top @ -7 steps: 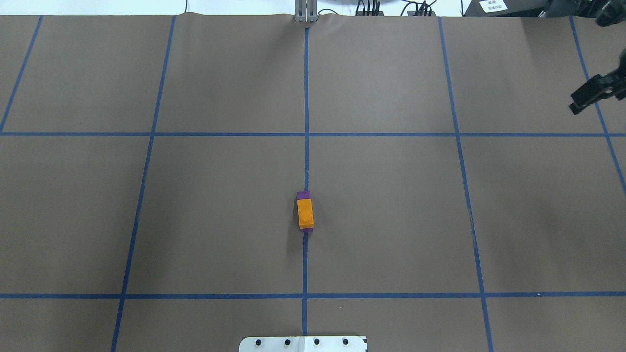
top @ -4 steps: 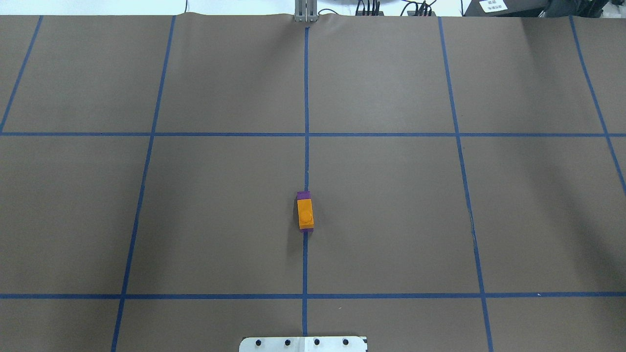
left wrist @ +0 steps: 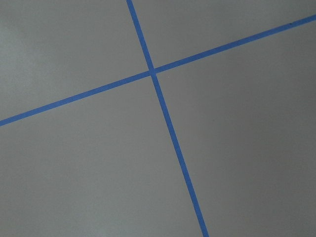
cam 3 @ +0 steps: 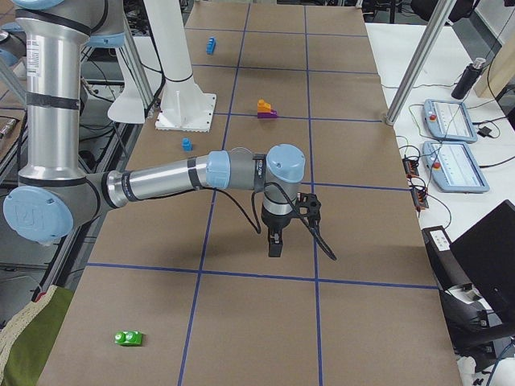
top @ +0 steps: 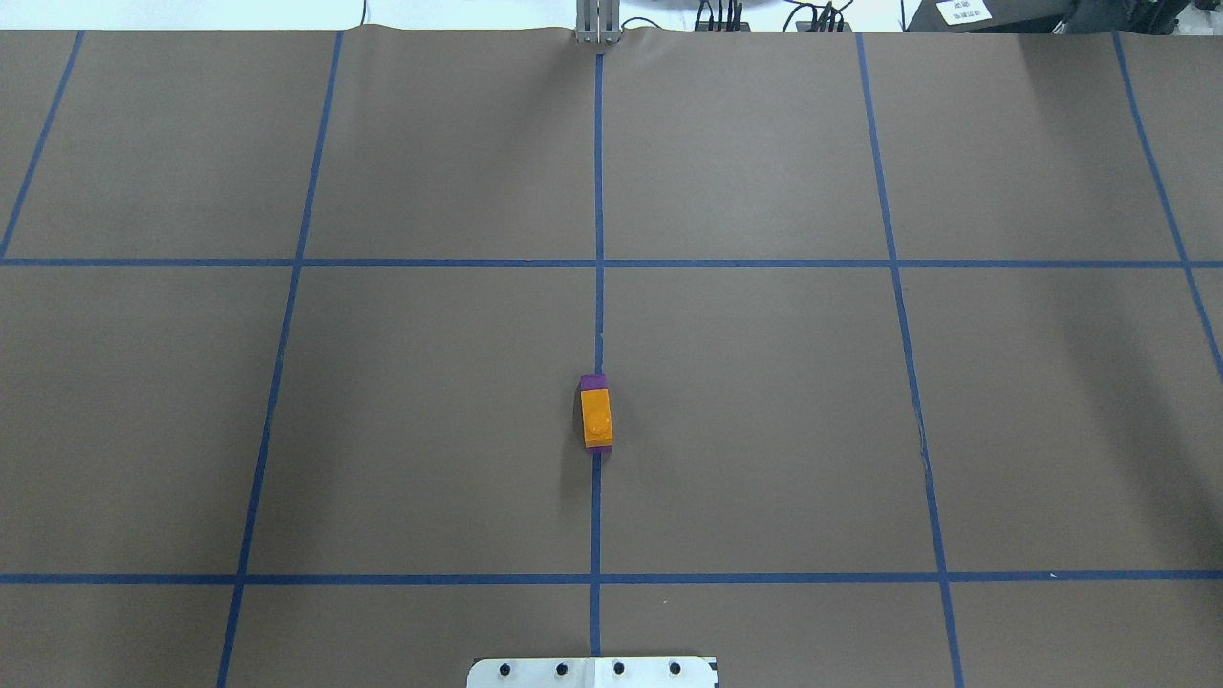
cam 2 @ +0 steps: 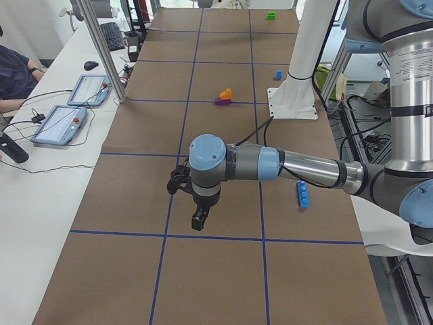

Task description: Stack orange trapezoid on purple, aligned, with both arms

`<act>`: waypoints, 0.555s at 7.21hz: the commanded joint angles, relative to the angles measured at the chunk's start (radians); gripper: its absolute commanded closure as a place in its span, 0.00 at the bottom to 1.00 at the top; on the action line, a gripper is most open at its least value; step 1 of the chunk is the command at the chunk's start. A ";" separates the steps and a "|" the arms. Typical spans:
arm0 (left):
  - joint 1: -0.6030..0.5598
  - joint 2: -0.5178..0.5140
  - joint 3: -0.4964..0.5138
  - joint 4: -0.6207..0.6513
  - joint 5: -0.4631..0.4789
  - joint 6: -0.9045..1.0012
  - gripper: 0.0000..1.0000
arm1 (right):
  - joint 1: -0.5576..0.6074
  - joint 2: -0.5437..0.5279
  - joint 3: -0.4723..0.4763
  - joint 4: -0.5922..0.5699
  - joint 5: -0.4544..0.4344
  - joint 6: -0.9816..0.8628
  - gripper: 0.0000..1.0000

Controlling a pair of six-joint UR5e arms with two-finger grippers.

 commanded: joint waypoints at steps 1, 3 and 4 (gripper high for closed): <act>0.000 0.001 0.000 -0.002 0.000 0.000 0.00 | 0.013 -0.015 -0.007 0.000 0.000 -0.002 0.00; 0.000 0.005 0.000 -0.002 0.000 0.000 0.00 | 0.013 -0.024 -0.010 0.018 0.000 0.002 0.00; 0.000 0.005 0.000 -0.002 0.000 0.000 0.00 | 0.013 -0.032 -0.012 0.041 0.000 0.004 0.00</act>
